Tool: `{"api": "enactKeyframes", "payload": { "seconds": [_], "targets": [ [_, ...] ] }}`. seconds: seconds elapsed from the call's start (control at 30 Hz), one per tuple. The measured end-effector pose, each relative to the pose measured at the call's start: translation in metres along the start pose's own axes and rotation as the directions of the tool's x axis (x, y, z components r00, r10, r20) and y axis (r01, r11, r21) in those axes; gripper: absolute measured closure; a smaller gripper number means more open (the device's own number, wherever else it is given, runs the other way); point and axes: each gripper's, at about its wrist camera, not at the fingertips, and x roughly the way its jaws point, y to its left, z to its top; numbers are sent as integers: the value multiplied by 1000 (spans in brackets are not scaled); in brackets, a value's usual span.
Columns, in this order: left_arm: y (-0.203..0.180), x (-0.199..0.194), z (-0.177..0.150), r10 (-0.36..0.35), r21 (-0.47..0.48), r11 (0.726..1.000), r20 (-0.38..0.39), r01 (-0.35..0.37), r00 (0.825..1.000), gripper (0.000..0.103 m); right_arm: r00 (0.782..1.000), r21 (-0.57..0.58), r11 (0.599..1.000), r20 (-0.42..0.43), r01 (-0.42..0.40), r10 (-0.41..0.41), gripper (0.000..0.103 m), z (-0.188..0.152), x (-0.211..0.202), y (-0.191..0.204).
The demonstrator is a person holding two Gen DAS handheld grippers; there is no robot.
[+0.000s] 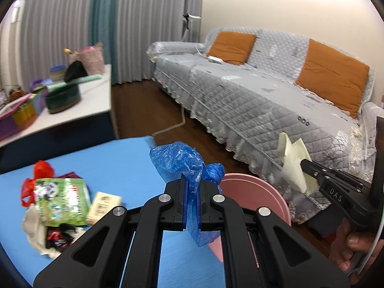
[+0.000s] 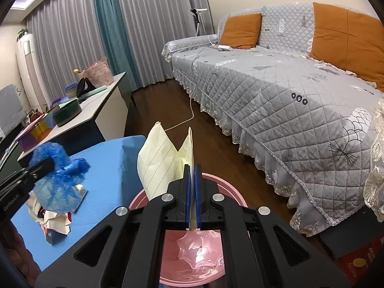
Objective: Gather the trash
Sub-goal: 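Carry both items over the pink basin and open both tools to drop them, then move both open tools back over the trash pile on the table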
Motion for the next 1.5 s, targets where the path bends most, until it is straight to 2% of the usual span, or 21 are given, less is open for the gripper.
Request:
{"api": "enactKeyframes", "payload": {
  "seconds": [0.27,0.53,0.63,0.7,0.73,0.77,0.8,0.83,0.87,1.13,1.3,1.37,1.43,1.5],
  "targets": [
    [-23,33,6,-86,53,995,-51,89,995,98,1000,-13,1000,-18,16,-17,99,-3,7,0],
    [-35,56,8,-112,78,990,-93,119,989,98,999,-6,999,-27,32,-32,99,-4,12,-8],
    [-37,61,7,-119,82,988,-107,129,987,98,999,-3,999,-32,40,-40,96,-5,14,-11],
    [-38,64,7,-117,81,989,-114,127,987,94,998,3,999,-37,45,-44,95,-5,16,-14],
    [-38,65,7,-113,82,989,-120,123,986,82,998,6,999,-41,48,-47,94,-5,17,-15],
    [-38,65,7,-114,78,989,-122,124,986,73,998,11,999,-45,51,-50,87,-5,18,-16],
    [-37,64,7,-115,75,989,-119,125,986,60,997,18,998,-47,55,-54,81,-4,19,-17],
    [-35,63,8,-116,72,990,-114,125,987,56,997,28,998,-45,62,-61,63,-4,19,-18],
    [-35,62,8,-116,72,990,-112,124,987,56,997,34,997,-43,64,-62,53,-4,19,-19],
    [-21,46,15,-94,52,994,-94,99,991,56,997,40,997,-37,69,-68,49,0,15,-19],
    [-8,26,18,-85,41,995,-68,88,994,56,995,39,995,-30,92,-91,29,2,12,-14],
    [-2,17,18,-76,37,996,-57,78,995,56,994,37,993,-14,109,-108,11,4,8,-9],
    [5,9,18,-70,29,997,-48,71,996,56,993,38,993,7,115,-115,5,5,3,-3],
    [14,0,17,-60,20,998,-38,61,997,56,993,24,993,23,116,-116,5,6,-2,5]
  ]
}}
